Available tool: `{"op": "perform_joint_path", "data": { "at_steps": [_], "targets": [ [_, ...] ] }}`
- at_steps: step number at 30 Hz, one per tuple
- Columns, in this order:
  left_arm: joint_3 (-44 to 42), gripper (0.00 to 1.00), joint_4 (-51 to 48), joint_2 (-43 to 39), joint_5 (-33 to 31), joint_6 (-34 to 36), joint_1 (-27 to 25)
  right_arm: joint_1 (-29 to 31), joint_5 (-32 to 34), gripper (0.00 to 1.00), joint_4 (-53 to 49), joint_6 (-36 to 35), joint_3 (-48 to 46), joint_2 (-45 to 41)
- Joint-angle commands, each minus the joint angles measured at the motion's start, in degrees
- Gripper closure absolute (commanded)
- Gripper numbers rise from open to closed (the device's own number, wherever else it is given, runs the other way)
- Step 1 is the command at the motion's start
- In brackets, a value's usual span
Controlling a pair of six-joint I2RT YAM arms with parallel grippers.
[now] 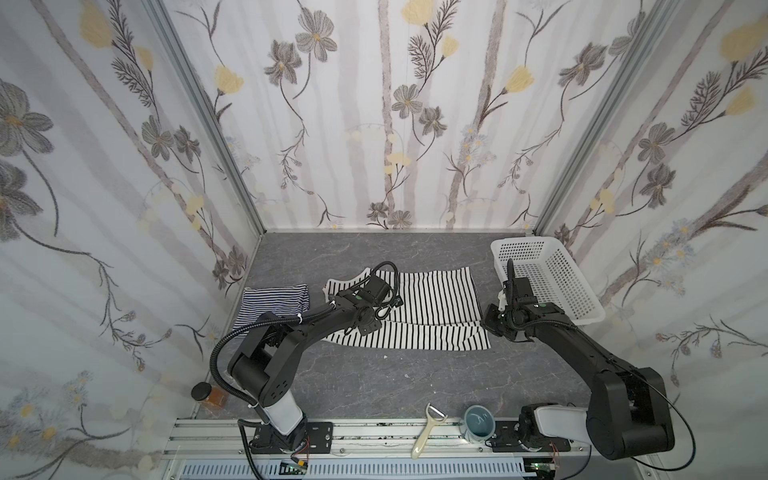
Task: Fold and stack the tank tops
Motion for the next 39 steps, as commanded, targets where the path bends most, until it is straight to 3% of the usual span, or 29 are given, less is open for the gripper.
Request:
{"op": "perform_joint_path", "data": {
  "at_steps": [1,4,8,11,13,17,25,39],
  "targets": [
    [0.51,0.89,0.88,0.37,-1.13,-0.25,0.28,-0.08,-0.95,1.00,4.58,-0.58,1.56,2.47],
    [0.35,0.89,1.05,0.37,-1.25,-0.63,0.78,-0.08,-0.65,0.99,5.30,-0.50,2.86,4.48],
    [0.35,0.86,1.36,1.06,-1.63,-1.84,1.32,-0.16,0.46,0.76,5.72,-0.67,3.52,5.78],
    [0.49,0.74,1.85,1.90,-3.47,-3.25,1.43,-0.08,1.80,0.67,5.42,-0.84,3.97,7.26],
    [0.27,0.65,2.09,1.40,-5.04,-4.64,1.77,0.10,3.32,0.66,5.07,-0.75,3.24,5.74],
    [-2.13,0.60,2.23,-2.38,-5.99,-6.13,3.14,1.16,2.46,0.65,5.30,-0.18,0.17,1.40],
    [-12.89,0.60,2.21,-11.96,-4.28,-6.46,9.94,4.64,1.20,0.67,7.33,1.51,-6.59,-0.95],
    [-23.83,0.61,3.81,-16.33,-1.49,-2.95,17.64,5.27,3.46,0.67,8.03,1.50,-12.50,0.19]
  ]
}}
